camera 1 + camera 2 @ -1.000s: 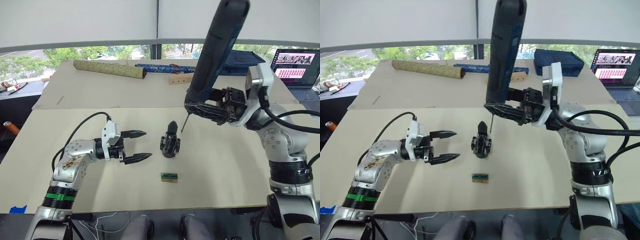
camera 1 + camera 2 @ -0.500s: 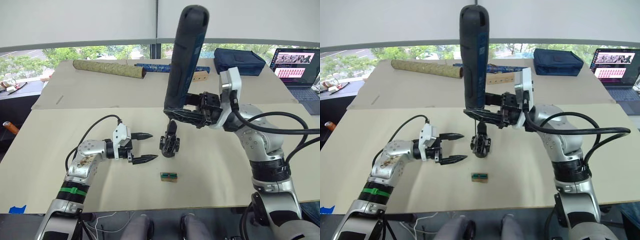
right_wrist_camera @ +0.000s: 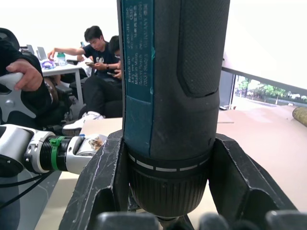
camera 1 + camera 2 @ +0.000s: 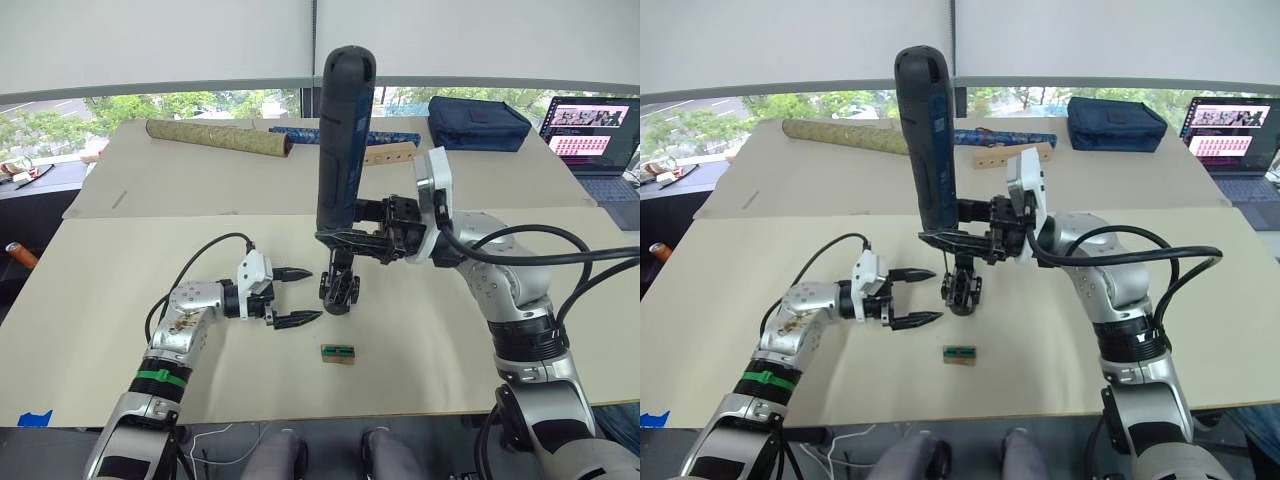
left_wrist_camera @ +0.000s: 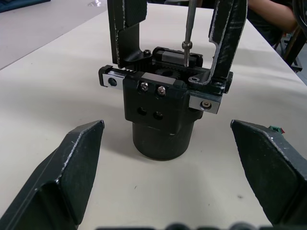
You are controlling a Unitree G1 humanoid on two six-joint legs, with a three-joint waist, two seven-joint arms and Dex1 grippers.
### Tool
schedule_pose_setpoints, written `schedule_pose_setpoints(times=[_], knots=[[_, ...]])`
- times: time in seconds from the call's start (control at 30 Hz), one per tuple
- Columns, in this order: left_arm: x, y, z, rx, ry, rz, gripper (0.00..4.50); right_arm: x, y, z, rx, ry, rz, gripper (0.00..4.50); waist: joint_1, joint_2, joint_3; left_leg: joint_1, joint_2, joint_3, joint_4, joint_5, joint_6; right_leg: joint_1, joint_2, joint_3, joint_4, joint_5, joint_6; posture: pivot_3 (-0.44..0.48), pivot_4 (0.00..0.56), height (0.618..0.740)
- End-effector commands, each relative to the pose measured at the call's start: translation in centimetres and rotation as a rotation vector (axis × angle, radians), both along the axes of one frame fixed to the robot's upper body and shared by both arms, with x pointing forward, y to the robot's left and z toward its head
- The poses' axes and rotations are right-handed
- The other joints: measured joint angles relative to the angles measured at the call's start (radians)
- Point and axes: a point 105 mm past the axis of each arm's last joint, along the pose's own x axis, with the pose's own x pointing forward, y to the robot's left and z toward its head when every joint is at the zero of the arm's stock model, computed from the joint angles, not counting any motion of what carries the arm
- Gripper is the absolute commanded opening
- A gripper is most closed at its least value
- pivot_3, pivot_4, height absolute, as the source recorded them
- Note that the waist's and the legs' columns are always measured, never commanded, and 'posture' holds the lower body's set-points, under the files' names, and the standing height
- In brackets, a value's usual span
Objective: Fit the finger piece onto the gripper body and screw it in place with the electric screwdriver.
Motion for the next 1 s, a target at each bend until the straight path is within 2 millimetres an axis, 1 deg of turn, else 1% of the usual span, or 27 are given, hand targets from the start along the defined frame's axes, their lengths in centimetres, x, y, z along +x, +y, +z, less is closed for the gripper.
schedule_pose_setpoints(times=[0.03,0.63,1.0], knots=[[0.0,-0.3,0.8,-0.001,-0.043,-0.017,4.5,-0.6,0.1,1.4,0.011,-0.054,0.026,1.9,0.0,0.0,0.0,0.0,0.0,0.0,0.0,0.0,0.0,0.0,0.0,0.0,0.0,0.0,0.0,0.0,0.15,0.74],[-0.3,-1.3,0.4,-0.006,-0.041,-0.041,4.5,-0.6,0.0,1.0,-0.004,-0.045,0.02,1.9,0.0,0.0,0.0,0.0,0.0,0.0,0.001,0.0,0.0,0.0,0.0,0.0,0.001,0.0,0.0,0.0,0.15,0.74],[0.1,-1.9,0.1,0.01,-0.055,-0.049,4.5,-0.6,0.2,0.8,-0.006,-0.041,0.022,1.9,0.0,0.0,0.0,0.0,0.0,0.0,0.001,0.0,0.0,0.0,0.0,0.0,0.001,0.0,0.0,0.0,0.15,0.74]])
